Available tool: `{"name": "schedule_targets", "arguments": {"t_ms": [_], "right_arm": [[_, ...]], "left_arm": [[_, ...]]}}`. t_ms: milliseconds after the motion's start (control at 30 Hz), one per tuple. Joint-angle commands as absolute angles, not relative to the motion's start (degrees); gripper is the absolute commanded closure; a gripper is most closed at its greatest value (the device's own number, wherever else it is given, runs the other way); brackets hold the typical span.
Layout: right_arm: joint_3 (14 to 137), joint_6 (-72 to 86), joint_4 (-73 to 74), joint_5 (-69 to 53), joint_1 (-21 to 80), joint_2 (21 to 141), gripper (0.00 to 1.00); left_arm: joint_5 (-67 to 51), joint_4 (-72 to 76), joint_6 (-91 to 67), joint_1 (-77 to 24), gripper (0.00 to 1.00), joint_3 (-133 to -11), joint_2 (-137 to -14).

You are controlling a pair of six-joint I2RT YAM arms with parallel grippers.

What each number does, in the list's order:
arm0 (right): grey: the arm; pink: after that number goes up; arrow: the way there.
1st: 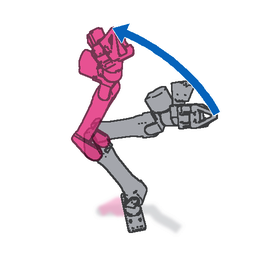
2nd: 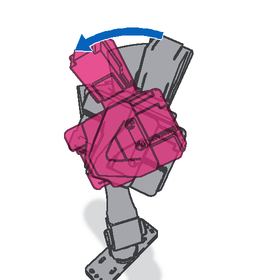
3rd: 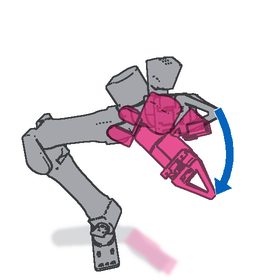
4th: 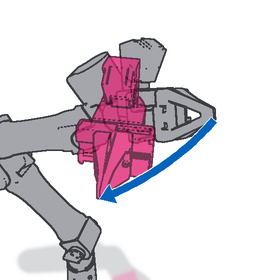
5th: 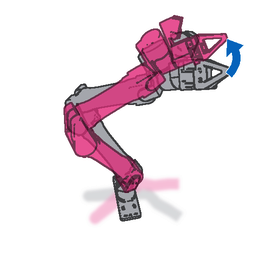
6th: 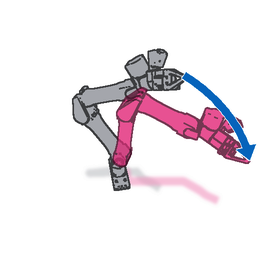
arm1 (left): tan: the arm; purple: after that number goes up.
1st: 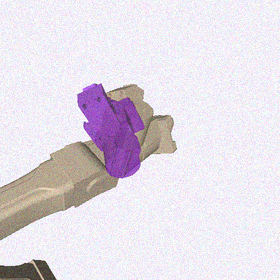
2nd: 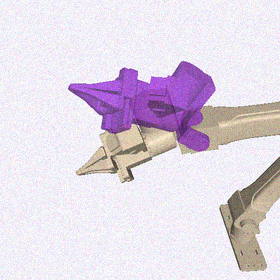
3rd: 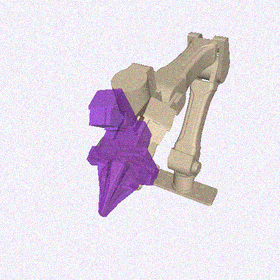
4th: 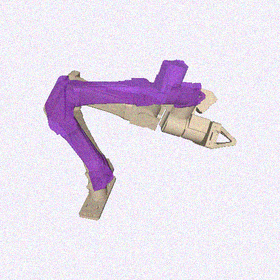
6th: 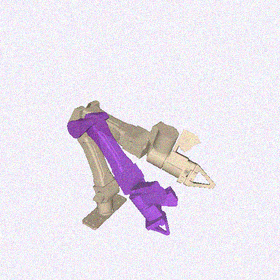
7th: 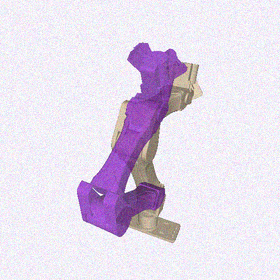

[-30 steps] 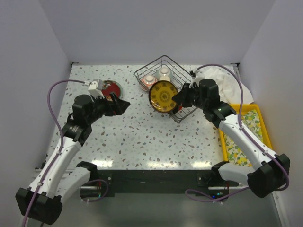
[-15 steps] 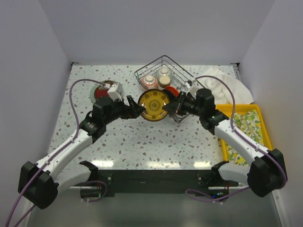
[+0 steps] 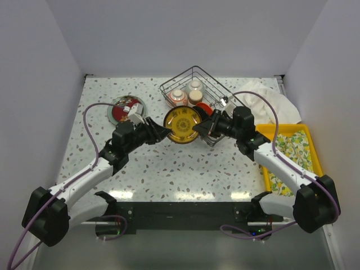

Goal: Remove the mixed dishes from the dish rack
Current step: Pick up the plate from the dish rack, then place the plate at the center of the board.

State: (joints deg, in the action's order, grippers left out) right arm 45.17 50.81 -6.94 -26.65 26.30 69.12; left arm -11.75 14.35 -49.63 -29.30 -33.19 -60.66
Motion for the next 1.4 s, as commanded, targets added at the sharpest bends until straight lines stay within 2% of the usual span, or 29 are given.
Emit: {"name": "schedule_targets", "arguments": {"t_ms": [0, 100, 200, 233, 333, 467, 500, 533, 567, 667, 733, 767, 867, 1000, 1133, 1367], "right_arm": [[45.09, 53.0, -12.48, -29.18, 26.54, 69.26, 1.0], [45.0, 53.26, -12.92, -29.53, 26.63, 69.7, 1.0], [45.09, 53.0, -12.83, -29.44, 26.63, 70.05, 1.0], [45.17, 52.91, -12.66, -29.44, 26.63, 70.14, 1.0], [45.44, 52.3, -11.96, -29.27, 26.63, 70.22, 0.99], [46.67, 49.49, -8.62, -28.48, 26.63, 69.7, 0.73], [46.84, 48.79, -7.13, -28.22, 26.63, 69.18, 0.61], [47.19, 47.56, -6.42, -27.52, 26.72, 68.73, 0.56], [47.28, 46.85, -5.55, -27.16, 26.63, 68.38, 0.45], [47.55, 44.3, -2.38, -25.5, 26.63, 66.54, 0.28], [47.46, 42.55, -0.18, -24.79, 26.63, 64.96, 0.22], [47.46, 42.02, -0.18, -24.09, 26.72, 64.34, 0.15], [47.37, 39.21, 4.3, -22.86, 26.63, 61.62, 0.02], [47.37, 35.17, 10.0, -19.7, 26.72, 57.93, 0.02], [47.29, 30.86, 14.23, -18.11, 26.72, 54.76, 0.02], [47.11, 26.02, 19.24, -17.31, 26.63, 50.36, 0.02]], "left_arm": [[-11.78, 20.65, -52.91, -29.18, 0.6, -31.47, -61.96], [-12.57, 21.62, -53.96, -29.27, 0.67, -30.76, -62.31], [-12.48, 21.36, -53.88, -29.27, 0.79, -30.85, -62.31], [-12.39, 21.27, -53.88, -29.27, 0.88, -31.02, -62.31], [-11.96, 20.39, -53.7, -29.27, 1.0, -31.29, -62.4], [-9.85, 18.46, -54.31, -29.27, 1.0, -31.38, -61.88], [-9.41, 17.67, -54.4, -29.27, 1.0, -31.29, -61.61], [-8.36, 17.41, -54.58, -29.27, 1.0, -31.38, -61.61], [-7.83, 16.71, -54.93, -29.27, 1.0, -31.38, -61.26], [-5.63, 16.0, -55.54, -29.27, 1.0, -31.55, -60.82], [-3.79, 14.94, -55.55, -29.18, 1.0, -31.9, -60.73], [-3.26, 14.33, -55.55, -29.09, 1.0, -32.17, -60.65], [-1.85, 13.71, -55.55, -28.04, 1.0, -32.96, -60.56], [-2.72, 13.18, -55.72, -23.3, 1.0, -33.57, -61.43], [-4.66, 13.54, -55.73, -14.27, 1.0, -34.27, -63.19], [-5.89, 13.89, -55.55, -4.4, 1.0, -39.72, -72.84]]}}
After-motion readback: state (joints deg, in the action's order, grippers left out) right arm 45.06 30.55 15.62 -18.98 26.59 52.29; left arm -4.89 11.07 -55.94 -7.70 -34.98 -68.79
